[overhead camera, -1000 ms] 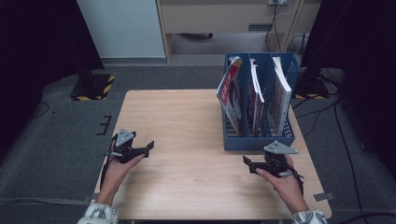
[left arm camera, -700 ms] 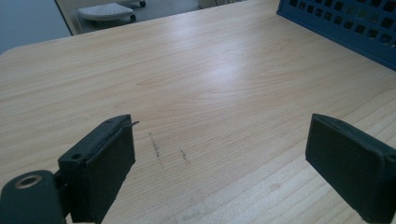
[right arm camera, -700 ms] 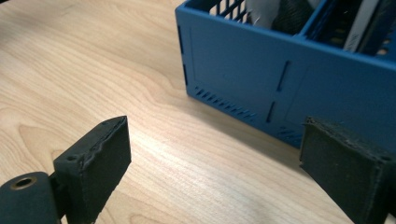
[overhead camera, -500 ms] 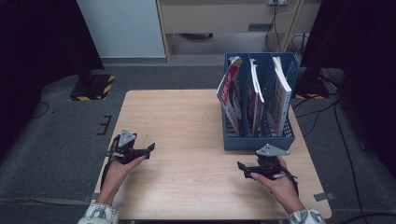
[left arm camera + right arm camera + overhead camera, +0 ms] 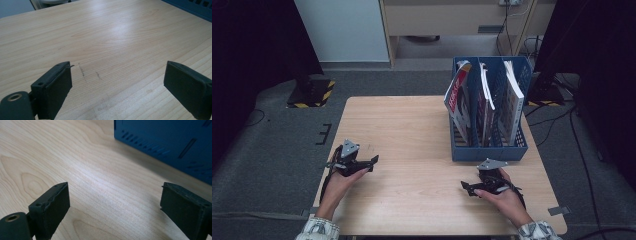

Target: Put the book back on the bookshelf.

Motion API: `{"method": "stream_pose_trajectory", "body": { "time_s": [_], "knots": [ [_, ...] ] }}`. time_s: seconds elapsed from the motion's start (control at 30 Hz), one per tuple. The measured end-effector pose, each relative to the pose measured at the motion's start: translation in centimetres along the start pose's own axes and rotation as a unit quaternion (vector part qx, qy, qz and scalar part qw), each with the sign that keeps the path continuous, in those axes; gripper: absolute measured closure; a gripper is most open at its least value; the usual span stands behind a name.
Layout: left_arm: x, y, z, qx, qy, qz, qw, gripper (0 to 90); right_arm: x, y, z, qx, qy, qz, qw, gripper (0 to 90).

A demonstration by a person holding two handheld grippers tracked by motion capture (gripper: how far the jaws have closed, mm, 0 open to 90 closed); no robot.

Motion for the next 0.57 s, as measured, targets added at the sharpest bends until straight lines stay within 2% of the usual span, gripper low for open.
{"method": "stream_pose_trajectory", "body": {
  "time_s": [0.07, 0.17, 0.3, 0.37, 0.57],
  "knots": [
    [0.1, 0.0, 0.0, 0.0, 0.0, 0.002, 1.0, 7.7, 0.4, -0.4, 0.0, 0.0, 0.002, 0.01, 1.0, 8.7],
    [0.2, -0.1, 0.0, 0.0, 0.001, 0.004, 1.0, 7.7, 0.5, -0.8, -0.1, 0.001, 0.008, 0.008, 0.9999, 7.6],
    [0.4, -0.1, 0.1, 0.0, 0.001, 0.01, 0.9999, 7.6, 0.6, -1.1, -0.2, 0.019, 0.036, 0.003, 0.9992, 5.7],
    [0.5, -0.2, 0.1, 0.0, 0.001, 0.012, 0.9999, 7.4, 0.6, -1.2, -0.1, 0.022, 0.043, 0.006, 0.9988, 5.0],
    [0.7, -0.3, 0.0, 0.001, 0.0, 0.017, 0.9999, 7.2, 0.6, -1.2, -0.1, 0.022, 0.043, 0.006, 0.9988, 5.0]
  ]
}}
Point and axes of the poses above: each handheld gripper's, and its own axes: y roughly backward along the jaws, x roughly out of its underside, z roughly to its left, the point moved 10 cm from there along -y, roughly forward along the jaws, and after that the axes turned 2 degrees about -z, right-handed, at the moved point
